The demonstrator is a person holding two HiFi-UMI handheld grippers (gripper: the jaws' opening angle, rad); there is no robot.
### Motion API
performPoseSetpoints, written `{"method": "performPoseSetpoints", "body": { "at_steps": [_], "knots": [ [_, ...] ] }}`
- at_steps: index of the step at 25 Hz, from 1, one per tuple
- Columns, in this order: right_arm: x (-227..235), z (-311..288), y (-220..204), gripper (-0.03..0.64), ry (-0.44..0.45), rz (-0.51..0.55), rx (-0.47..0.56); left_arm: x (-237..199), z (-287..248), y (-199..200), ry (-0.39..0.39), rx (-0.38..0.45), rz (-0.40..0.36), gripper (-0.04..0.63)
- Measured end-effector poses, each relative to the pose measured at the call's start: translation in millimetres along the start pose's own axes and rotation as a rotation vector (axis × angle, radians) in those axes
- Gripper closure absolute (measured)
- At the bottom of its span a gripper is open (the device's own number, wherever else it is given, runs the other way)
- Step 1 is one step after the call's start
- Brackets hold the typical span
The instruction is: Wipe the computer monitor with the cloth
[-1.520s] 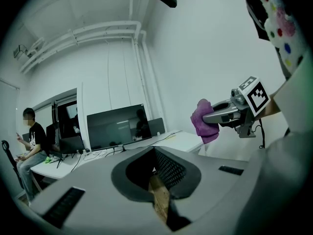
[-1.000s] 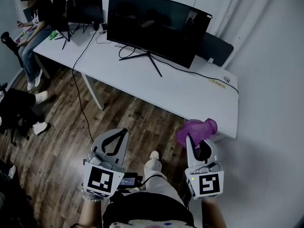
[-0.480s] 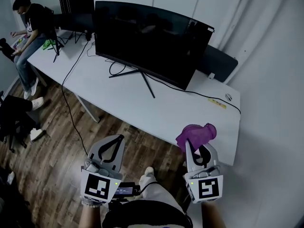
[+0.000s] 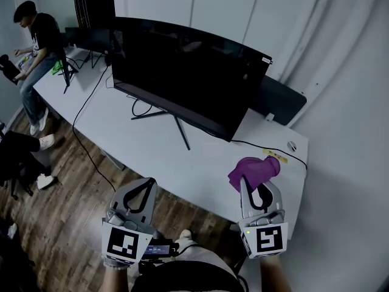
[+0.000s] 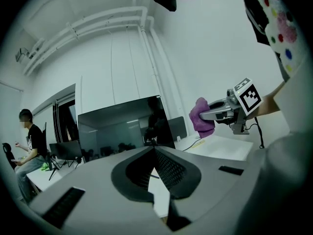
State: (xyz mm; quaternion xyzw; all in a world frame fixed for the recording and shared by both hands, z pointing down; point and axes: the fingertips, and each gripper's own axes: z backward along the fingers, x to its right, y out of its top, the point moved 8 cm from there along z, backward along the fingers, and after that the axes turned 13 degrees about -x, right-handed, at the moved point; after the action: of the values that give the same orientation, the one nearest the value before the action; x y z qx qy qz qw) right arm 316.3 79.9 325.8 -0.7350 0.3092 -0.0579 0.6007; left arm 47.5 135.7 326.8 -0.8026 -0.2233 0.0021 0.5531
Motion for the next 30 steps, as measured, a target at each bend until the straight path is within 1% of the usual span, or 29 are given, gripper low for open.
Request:
{"method": "performPoseSetpoints", "body": {
  "at_steps": [6,14,23,30],
  "knots": [
    [39.8,-19.6,12.2,0.545,-0.048,0.048,0.038,-0.2,-29.1,18.5,0.004,0.020,-0.011,0.589],
    [79.0,-30.7,16.6,0.545,-0.126,0.061,0.051,7.0,-50.2,31.3,-0.010,0.026,-0.020,0.589],
    [121.3,-48.4,51.2,0.545,-0.210,0.100,0.133,10.7,-56.0,37.6,0.001,0.024,-0.042,0.589],
    [148.8,-75.7,77.5,0.545,-0.281,0.144,0.154,1.4,-62.5,40.6,0.018,0.030,-0.040,0.589]
  ]
}}
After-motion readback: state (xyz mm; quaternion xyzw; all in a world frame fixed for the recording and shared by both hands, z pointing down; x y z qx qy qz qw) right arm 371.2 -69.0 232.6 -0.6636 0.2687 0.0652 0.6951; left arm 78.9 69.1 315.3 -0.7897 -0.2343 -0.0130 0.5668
